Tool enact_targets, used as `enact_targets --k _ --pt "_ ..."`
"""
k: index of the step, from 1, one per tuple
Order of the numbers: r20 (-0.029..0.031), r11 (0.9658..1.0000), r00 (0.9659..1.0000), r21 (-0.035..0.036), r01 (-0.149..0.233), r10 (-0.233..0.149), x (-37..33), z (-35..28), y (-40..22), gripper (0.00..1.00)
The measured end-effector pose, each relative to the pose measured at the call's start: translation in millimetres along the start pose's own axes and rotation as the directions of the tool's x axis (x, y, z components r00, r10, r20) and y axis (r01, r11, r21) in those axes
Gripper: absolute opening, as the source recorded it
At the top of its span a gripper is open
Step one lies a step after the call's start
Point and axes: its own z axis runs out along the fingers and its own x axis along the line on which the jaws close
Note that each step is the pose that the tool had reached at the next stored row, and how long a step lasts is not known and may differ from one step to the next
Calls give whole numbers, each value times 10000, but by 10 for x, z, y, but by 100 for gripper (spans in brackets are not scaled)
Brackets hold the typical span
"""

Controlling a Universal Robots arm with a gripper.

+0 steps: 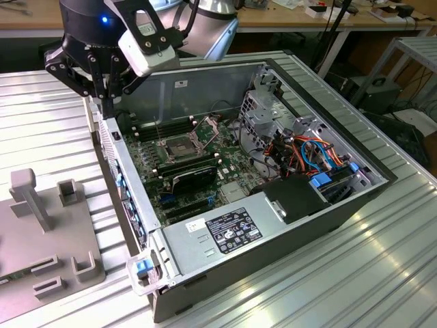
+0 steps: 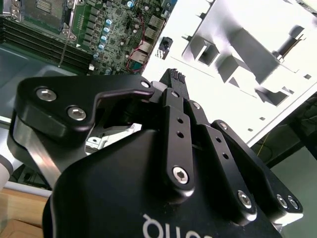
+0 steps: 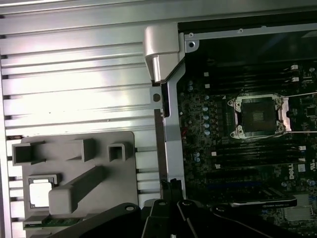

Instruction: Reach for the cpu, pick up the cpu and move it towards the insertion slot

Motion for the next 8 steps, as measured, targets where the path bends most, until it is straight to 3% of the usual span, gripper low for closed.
enact_targets --k 8 --pt "-23 10000 10000 2 -1 1 60 7 -5 11"
